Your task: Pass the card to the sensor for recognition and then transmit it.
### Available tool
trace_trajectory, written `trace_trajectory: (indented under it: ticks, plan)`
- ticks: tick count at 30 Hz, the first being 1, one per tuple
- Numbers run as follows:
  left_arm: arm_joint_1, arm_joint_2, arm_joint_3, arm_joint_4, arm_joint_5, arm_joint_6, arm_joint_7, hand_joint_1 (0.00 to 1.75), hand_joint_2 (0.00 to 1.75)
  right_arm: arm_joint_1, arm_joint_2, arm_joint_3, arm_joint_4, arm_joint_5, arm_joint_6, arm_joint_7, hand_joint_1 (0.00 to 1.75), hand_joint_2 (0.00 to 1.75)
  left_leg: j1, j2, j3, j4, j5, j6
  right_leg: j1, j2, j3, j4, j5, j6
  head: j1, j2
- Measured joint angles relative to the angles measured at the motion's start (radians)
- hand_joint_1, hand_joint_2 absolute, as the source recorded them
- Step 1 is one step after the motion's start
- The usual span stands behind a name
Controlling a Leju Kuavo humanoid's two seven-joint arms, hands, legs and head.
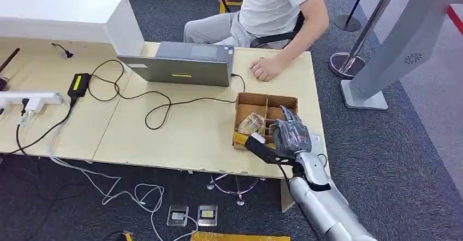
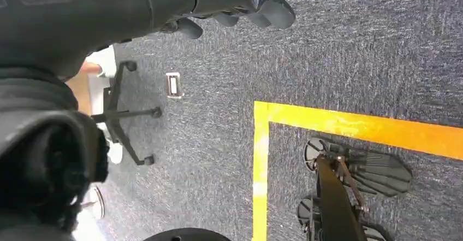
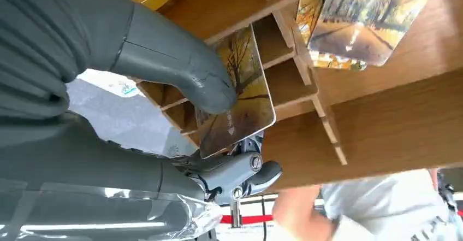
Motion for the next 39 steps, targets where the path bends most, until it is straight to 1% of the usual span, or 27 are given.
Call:
trace_trajectory:
  ticks: [2, 8, 12, 15, 18, 22, 26, 30, 34, 39]
  plan:
    - [0.0, 0.0, 0.0, 0.0, 0.0, 0.003, 0.0, 0.0, 0.0, -0.022, 0.0, 0.0, -0.003, 0.0, -0.022, -0.008, 1.75, 1.75, 0.0, 0.0, 0.0, 0.0, 0.0, 0.0, 0.0, 0.0, 0.0, 0.0, 0.0, 0.0, 0.0, 0.0]
    - [-0.001, 0.0, 0.0, 0.0, -0.006, 0.009, -0.001, 0.0, 0.0, -0.135, -0.004, -0.002, -0.066, 0.017, -0.025, -0.026, 1.75, 1.75, 0.0, 0.002, 0.0, 0.0, 0.001, -0.001, 0.0, 0.001, -0.001, 0.0, 0.001, 0.0, 0.0, 0.0]
    - [-0.003, 0.0, -0.002, 0.0, -0.012, 0.007, -0.001, 0.0, 0.0, -0.199, -0.004, -0.005, -0.095, 0.04, -0.055, -0.047, 1.75, 1.75, 0.0, 0.002, 0.0, 0.0, 0.001, -0.001, 0.0, 0.001, -0.001, 0.0, 0.001, 0.0, 0.0, 0.0]
    - [-0.003, -0.001, -0.007, 0.0, -0.014, 0.008, -0.001, 0.0, 0.0, -0.232, -0.002, -0.007, -0.099, 0.049, -0.069, -0.058, 1.75, 1.75, 0.0, 0.002, 0.0, 0.0, 0.001, -0.001, 0.0, 0.001, -0.001, 0.0, 0.001, 0.0, 0.0, 0.0]
    - [-0.003, -0.002, -0.011, 0.0, -0.014, 0.011, -0.001, 0.0, 0.0, -0.245, 0.004, -0.007, -0.094, 0.056, -0.103, -0.074, 1.75, 1.75, 0.0, 0.002, -0.001, 0.0, 0.001, -0.001, 0.0, 0.001, -0.001, 0.0, 0.001, 0.0, 0.0, 0.0]
    - [-0.003, -0.005, -0.014, 0.0, -0.008, 0.019, -0.001, 0.0, 0.0, -0.266, 0.023, -0.007, -0.03, 0.058, -0.162, -0.102, 1.75, 1.75, 0.0, 0.002, -0.001, 0.0, 0.001, -0.001, 0.0, 0.001, -0.001, 0.0, 0.001, 0.0, 0.0, 0.0]
    - [-0.003, -0.008, -0.015, 0.0, -0.005, 0.025, -0.001, 0.0, 0.0, -0.277, 0.045, -0.006, 0.052, 0.057, -0.196, -0.111, 1.75, 1.75, 0.0, 0.001, -0.001, 0.0, 0.001, -0.001, 0.0, 0.0, -0.001, 0.0, 0.001, 0.0, 0.0, 0.0]
    - [-0.002, -0.011, -0.015, 0.0, -0.003, 0.028, -0.001, 0.0, 0.0, -0.284, 0.059, -0.006, 0.116, 0.057, -0.211, -0.109, 1.75, 1.75, 0.0, 0.001, -0.002, 0.0, 0.001, -0.001, 0.0, 0.0, -0.002, 0.0, 0.001, 0.0, 0.0, 0.0]
    - [-0.001, -0.014, -0.017, 0.0, -0.003, 0.028, -0.001, 0.0, 0.0, -0.302, 0.075, -0.006, 0.219, 0.059, -0.228, -0.1, 1.75, 1.75, 0.0, 0.001, -0.002, 0.0, 0.001, -0.001, 0.0, 0.0, -0.002, 0.0, 0.001, 0.0, 0.0, 0.0]
    - [0.003, -0.016, -0.017, 0.0, -0.003, 0.029, -0.009, 0.0, 0.0, -0.298, 0.074, -0.006, 0.254, 0.066, -0.24, -0.093, 1.75, 1.75, 0.0, 0.001, -0.002, 0.0, 0.001, -0.001, 0.0, 0.001, -0.003, 0.0, 0.001, 0.0, 0.0, 0.0]
